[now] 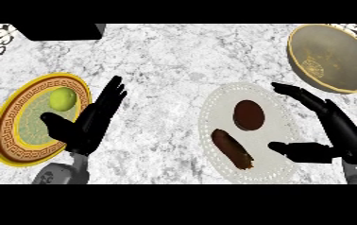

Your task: Pick the cupcake from the placemat and place it in the bowl

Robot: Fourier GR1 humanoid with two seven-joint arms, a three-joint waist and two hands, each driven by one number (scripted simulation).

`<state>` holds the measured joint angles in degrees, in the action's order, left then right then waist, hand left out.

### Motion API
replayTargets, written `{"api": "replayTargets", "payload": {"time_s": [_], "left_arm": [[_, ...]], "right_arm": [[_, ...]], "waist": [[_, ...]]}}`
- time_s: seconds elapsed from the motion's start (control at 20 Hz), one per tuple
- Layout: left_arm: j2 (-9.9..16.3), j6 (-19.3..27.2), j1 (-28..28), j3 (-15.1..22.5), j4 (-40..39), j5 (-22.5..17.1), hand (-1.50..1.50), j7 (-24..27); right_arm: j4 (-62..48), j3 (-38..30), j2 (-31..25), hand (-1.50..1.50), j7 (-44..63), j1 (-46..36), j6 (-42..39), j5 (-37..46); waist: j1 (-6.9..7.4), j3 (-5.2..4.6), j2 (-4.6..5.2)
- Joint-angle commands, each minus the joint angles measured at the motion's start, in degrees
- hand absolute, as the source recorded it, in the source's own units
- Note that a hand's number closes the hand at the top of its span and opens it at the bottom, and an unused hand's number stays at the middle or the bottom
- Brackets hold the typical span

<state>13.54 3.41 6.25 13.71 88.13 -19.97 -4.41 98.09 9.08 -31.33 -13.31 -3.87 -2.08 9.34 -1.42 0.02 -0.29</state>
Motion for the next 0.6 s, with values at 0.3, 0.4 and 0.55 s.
{"api": "replayTargets", "payload": {"time_s": [0.3,0.4,0.55], "left_arm": [[-0.70,0.03,2.74,0.02,0.17,-0.04,0.00,-3.18],[-0.67,-0.13,2.35,0.60,1.05,0.57,0.00,-3.39],[-2.20,1.34,0.92,2.61,4.26,1.55,0.00,-4.91]], "right_arm": [[17.62,5.40,-11.04,-1.50,32.34,-1.66,-7.18,18.14],[17.71,6.20,-10.97,-1.50,39.60,-5.85,-13.26,16.08],[18.18,9.33,-8.54,-1.50,48.22,-7.95,-18.41,15.20]], "waist": [[0.60,-0.27,-0.11],[1.66,-0.22,0.11],[2.07,-0.12,0.09]]}}
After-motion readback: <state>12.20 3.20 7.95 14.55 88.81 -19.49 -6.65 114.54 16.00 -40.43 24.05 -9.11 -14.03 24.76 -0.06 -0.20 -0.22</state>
